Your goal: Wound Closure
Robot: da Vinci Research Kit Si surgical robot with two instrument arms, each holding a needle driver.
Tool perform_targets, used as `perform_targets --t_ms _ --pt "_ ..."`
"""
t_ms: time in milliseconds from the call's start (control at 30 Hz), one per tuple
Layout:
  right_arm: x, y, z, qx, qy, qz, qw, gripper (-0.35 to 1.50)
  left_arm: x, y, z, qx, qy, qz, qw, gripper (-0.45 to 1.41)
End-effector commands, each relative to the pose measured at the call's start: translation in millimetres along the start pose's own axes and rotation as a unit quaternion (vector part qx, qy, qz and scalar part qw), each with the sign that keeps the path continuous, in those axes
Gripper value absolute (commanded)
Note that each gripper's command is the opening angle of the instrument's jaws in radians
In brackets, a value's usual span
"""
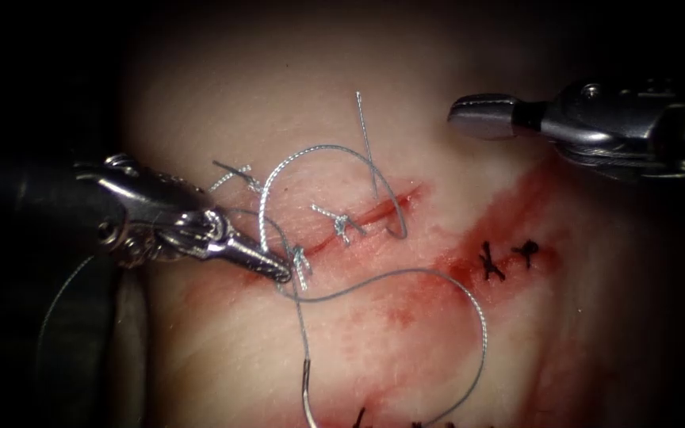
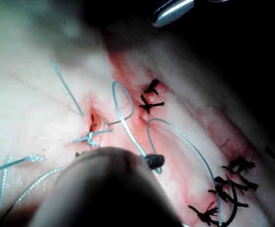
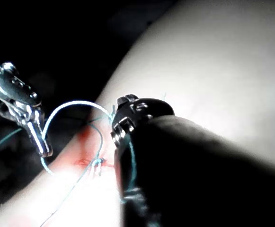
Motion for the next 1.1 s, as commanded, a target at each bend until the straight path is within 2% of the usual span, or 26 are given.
perform_targets --t_ms 33,133,267,400,533,667,833,933,1100 --pt "-0.3 0.9 2.0 -0.003 0.003 -0.021 1.000 -0.35 0.2 0.1 0.9 -0.007 -0.010 -0.010 1.000 -0.45" --pt "-2.2 1.8 3.7 0.023 0.005 -0.066 0.998 -0.35 0.3 1.5 2.1 -0.021 -0.033 -0.004 0.999 -0.45" --pt "-4.5 2.3 6.7 0.098 0.007 -0.129 0.987 -0.35 0.8 1.6 3.6 -0.028 -0.050 0.000 0.998 -0.45" --pt "-6.2 2.4 8.8 0.223 0.007 -0.174 0.959 -0.35 1.7 0.8 3.8 -0.014 -0.055 0.006 0.998 -0.45" --pt "-7.1 1.8 9.5 0.311 0.017 -0.200 0.929 -0.35 2.3 -0.2 2.7 0.032 -0.065 0.007 0.997 -0.45" --pt "-7.0 0.4 9.2 0.375 0.037 -0.168 0.911 -0.35 2.3 -1.8 1.4 0.090 -0.071 0.003 0.993 -0.45" --pt "-6.5 -1.2 8.8 0.438 0.048 -0.126 0.889 -0.35 2.4 -3.6 -0.3 0.129 -0.077 -0.003 0.989 -0.45" --pt "-6.5 -1.7 8.9 0.448 0.057 -0.102 0.886 -0.35 2.7 -4.0 -0.7 0.142 -0.074 -0.019 0.987 -0.45" --pt "-6.2 -2.4 9.5 0.457 0.103 -0.030 0.883 -0.35 2.7 -4.8 0.2 0.166 -0.063 -0.050 0.983 -0.45"
